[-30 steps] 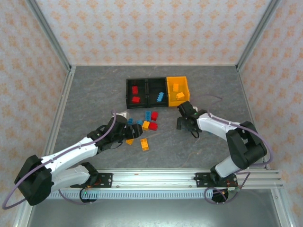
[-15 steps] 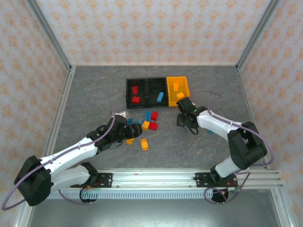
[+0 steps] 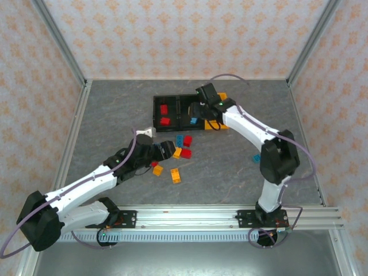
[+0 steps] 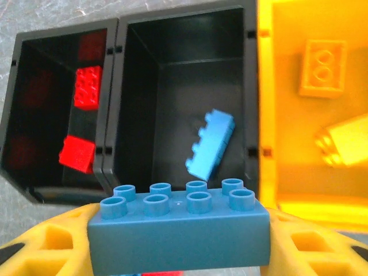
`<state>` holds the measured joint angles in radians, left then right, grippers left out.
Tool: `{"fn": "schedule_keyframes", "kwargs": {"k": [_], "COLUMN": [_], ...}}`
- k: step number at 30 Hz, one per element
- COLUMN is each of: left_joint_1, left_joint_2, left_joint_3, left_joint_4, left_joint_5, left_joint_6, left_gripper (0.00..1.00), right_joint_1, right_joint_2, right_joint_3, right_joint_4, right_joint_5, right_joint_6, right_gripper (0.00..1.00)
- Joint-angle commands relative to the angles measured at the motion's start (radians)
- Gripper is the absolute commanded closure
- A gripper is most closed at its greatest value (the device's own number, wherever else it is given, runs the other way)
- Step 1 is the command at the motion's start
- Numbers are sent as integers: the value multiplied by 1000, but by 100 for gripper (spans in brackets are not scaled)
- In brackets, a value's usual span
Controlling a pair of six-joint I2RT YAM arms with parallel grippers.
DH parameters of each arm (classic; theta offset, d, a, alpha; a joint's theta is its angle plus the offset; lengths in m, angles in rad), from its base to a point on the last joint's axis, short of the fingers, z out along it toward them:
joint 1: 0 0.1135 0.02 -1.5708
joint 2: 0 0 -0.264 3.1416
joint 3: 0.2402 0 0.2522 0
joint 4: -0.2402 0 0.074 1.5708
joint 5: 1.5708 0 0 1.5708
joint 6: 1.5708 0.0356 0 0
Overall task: Sort the legos into containers by color
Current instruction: Pick up the lego from the center of the table, then place the lego in the container.
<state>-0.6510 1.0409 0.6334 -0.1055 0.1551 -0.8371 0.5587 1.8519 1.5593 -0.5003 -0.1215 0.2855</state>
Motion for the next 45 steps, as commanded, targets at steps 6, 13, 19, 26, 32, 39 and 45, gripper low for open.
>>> {"fn": "schedule_keyframes", "kwargs": {"k": [6, 13, 19, 26, 32, 39, 45], "left_joint_1": [75, 89, 91, 92, 93, 93, 93], "left_joint_2": [26, 35, 24, 24, 28, 55, 110], "left_joint_3": [79, 77, 47, 43, 48, 63, 94], "left_joint_4": [-6, -16, -11, -10, -16, -21, -53], "left_joint_5": [6, 11, 11, 18, 8, 15, 77], "left_joint_6": [0, 8, 2, 1, 7, 27, 84], "left_gripper": [25, 25, 25, 25, 25, 25, 25], "right_joint_1": [6, -12, -14, -13, -8, 3, 4], "right_joint_2": [225, 297, 301, 294, 236, 78, -148], "right_joint_3": [262, 307, 291, 298, 317, 248, -6], "right_joint_4": [-74, -51, -35, -36, -51, -59, -16], "right_joint_5": [-28, -57, -54, -52, -44, -33, -39], "right_joint_6": [-27, 15, 32, 41, 28, 17, 21], "right_gripper": [53, 51, 46, 29, 25, 25, 26]}}
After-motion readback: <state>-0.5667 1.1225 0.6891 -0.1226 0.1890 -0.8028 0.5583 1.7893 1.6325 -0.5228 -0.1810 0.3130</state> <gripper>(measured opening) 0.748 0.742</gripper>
